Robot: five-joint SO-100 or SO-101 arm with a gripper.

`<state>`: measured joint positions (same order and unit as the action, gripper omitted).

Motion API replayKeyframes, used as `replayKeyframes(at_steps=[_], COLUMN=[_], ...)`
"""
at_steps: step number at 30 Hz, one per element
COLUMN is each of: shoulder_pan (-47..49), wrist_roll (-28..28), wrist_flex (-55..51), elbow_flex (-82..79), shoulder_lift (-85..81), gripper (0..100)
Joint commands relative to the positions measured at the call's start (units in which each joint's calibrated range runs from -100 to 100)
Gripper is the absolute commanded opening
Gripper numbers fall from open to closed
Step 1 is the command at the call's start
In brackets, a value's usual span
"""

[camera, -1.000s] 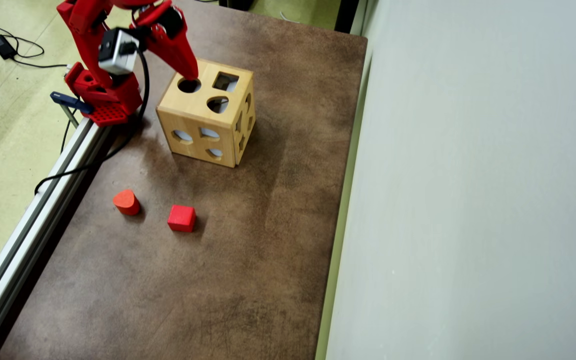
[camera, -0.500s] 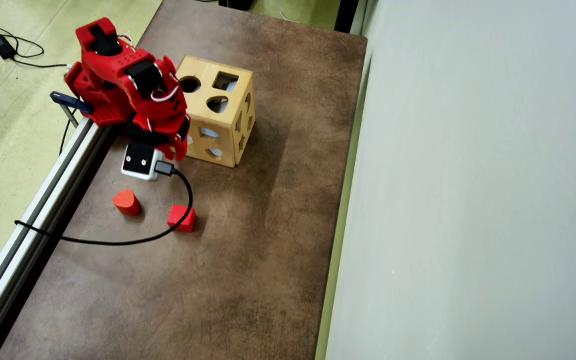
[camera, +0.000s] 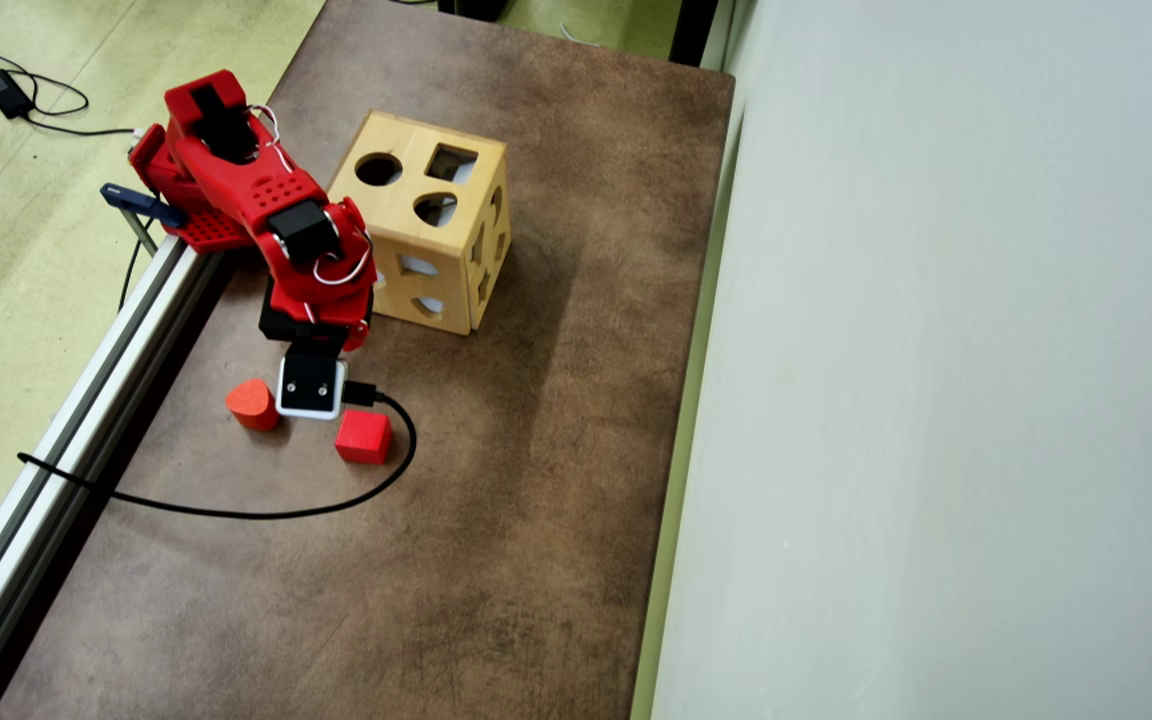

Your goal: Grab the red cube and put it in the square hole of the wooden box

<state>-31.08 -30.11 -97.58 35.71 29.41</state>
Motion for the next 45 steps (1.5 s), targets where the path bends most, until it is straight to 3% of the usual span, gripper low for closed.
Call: replayKeyframes(at_steps=[1, 7, 15, 45], shoulder_pan=[-1.3, -3.7, -3.4, -3.7], wrist_roll=[-0.3, -0.4, -0.5, 1.3], wrist_flex=[0.6, 2.1, 13.7, 12.9], elbow_flex=[1.9, 2.1, 1.9, 1.9], shoulder_lift=[-0.2, 6.5, 8.6, 16.1], gripper=[26, 37, 37, 38])
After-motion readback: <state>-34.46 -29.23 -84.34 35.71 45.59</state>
